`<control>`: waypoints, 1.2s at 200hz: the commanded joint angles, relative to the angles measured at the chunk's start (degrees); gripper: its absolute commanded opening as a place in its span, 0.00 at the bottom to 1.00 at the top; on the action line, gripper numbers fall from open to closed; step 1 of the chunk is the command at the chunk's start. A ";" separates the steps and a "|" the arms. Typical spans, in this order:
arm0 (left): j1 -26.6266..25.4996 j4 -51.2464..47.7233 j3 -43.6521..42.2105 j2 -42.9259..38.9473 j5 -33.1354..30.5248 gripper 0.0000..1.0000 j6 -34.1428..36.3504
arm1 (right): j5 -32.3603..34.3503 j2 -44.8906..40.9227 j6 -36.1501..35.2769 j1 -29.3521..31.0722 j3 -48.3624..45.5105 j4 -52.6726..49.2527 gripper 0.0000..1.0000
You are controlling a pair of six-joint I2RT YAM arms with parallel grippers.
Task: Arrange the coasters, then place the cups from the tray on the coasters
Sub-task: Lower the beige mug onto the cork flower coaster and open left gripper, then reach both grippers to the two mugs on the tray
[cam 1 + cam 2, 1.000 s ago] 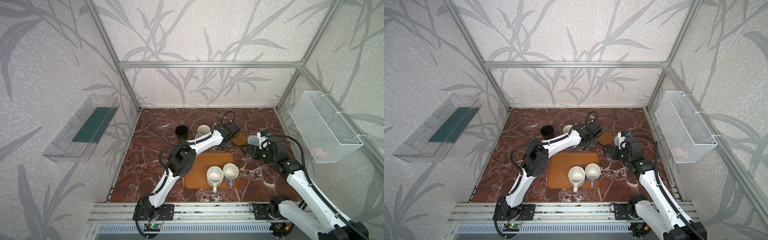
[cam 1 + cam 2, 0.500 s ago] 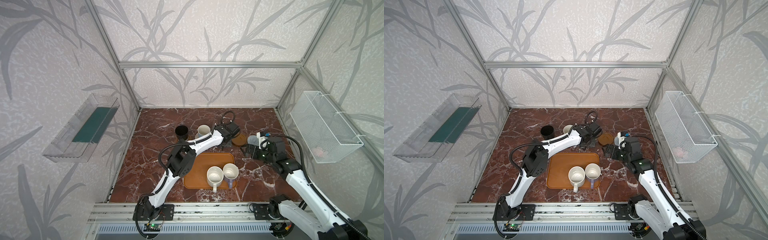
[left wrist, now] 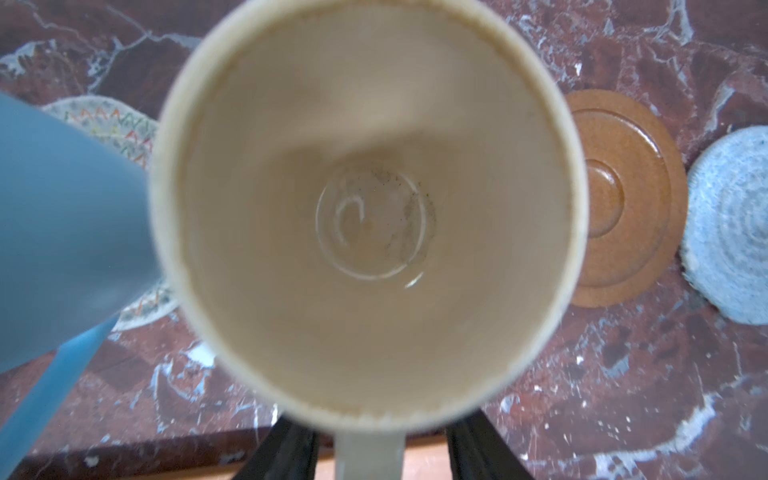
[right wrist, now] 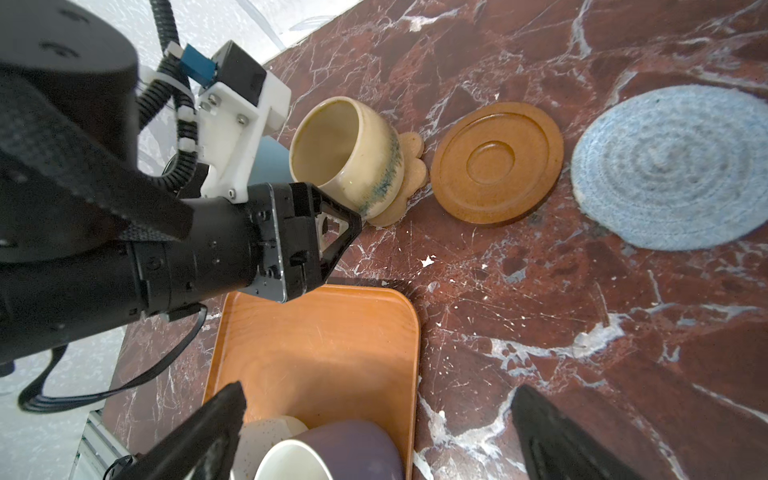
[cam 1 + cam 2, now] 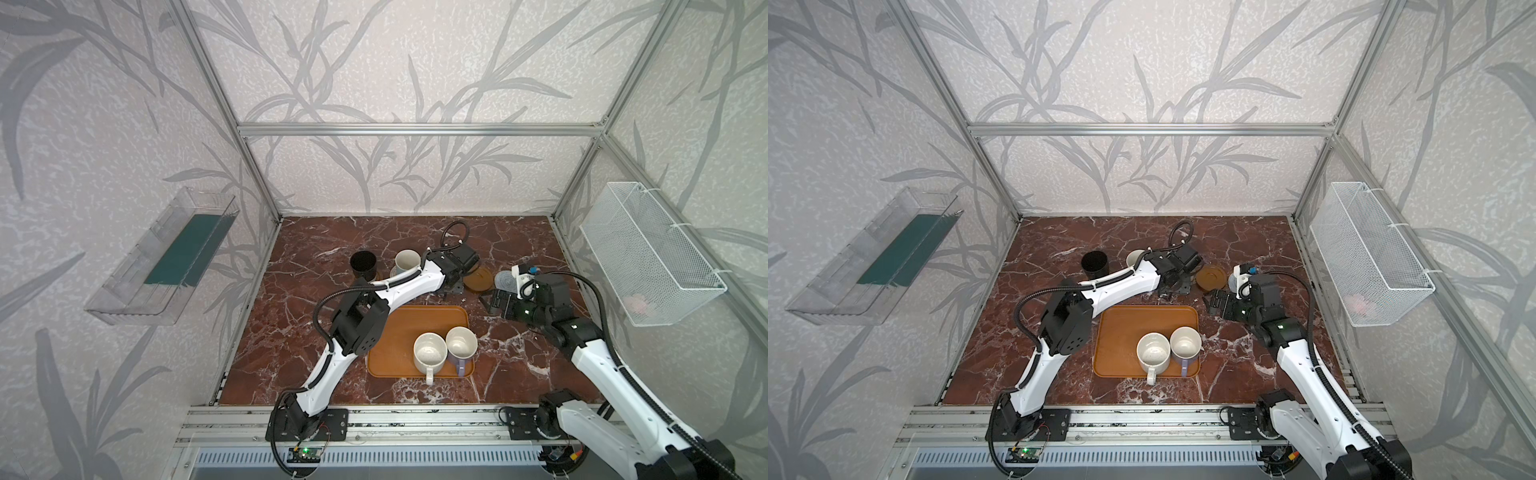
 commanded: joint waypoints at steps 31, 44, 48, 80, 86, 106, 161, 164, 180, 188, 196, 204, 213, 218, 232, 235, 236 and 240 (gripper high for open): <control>-0.07 6.54 -6.50 -8.39 4.48 0.50 -2.68 | -0.68 -2.65 -0.85 -0.30 0.30 -3.26 0.99; -0.25 6.78 -7.25 -9.31 4.96 0.50 -2.60 | -0.88 -3.15 -0.63 -0.30 0.54 -3.71 0.99; -0.34 7.08 -7.55 -9.63 5.18 0.50 -2.60 | -1.03 -3.29 -0.63 -0.30 0.71 -3.92 0.99; -0.27 9.66 -11.94 -14.05 6.92 0.50 -3.12 | -2.40 -4.42 -0.22 -0.21 1.26 -6.18 0.99; -0.31 9.78 -12.84 -14.98 6.61 0.50 -3.01 | -2.68 -4.76 -0.17 -0.12 1.37 -6.73 0.99; -0.32 9.64 -15.85 -19.57 5.12 0.50 -2.37 | -3.62 -5.99 0.34 1.13 1.86 -9.59 0.99; 0.49 17.30 -30.29 -37.80 8.87 0.85 1.73 | 15.52 -9.04 5.38 22.76 10.84 -29.25 0.97; 0.59 17.04 -30.75 -38.69 8.98 0.88 1.98 | 16.12 -8.98 6.13 24.11 11.04 -29.59 0.97; 1.11 14.80 -32.68 -42.95 9.46 0.99 3.41 | 20.55 -8.42 10.46 31.78 11.63 -30.36 0.97; 1.43 13.79 -33.58 -44.61 10.50 0.99 4.17 | 22.98 -7.86 12.48 35.90 11.63 -30.22 0.96; 1.80 12.30 -34.31 -46.21 11.61 0.99 4.63 | 25.15 -6.99 14.11 39.83 11.63 -30.13 0.95; 2.08 11.24 -35.47 -47.87 12.26 0.99 4.96 | 27.07 -5.89 15.96 43.82 11.54 -29.68 0.94; 2.20 10.48 -37.12 -50.04 12.94 0.99 5.52 | 28.27 -4.45 17.68 48.39 11.61 -28.72 0.91; 2.35 10.07 -38.01 -51.21 13.48 0.99 5.86 | 29.04 -3.58 18.60 51.03 11.66 -28.03 0.90; 2.68 8.96 -41.64 -54.81 14.15 0.99 7.34 | 32.68 -1.01 21.85 57.16 11.59 -26.91 0.90; 2.71 8.76 -42.53 -55.75 13.42 0.99 7.56 | 33.43 -0.38 22.45 58.30 11.56 -26.66 0.90; 2.72 8.65 -42.87 -56.06 13.16 0.99 7.62 | 33.62 -0.23 22.65 58.62 11.55 -26.50 0.90; 2.72 8.51 -44.04 -57.11 12.16 0.99 7.73 | 34.32 0.45 23.31 60.01 11.53 -26.21 0.90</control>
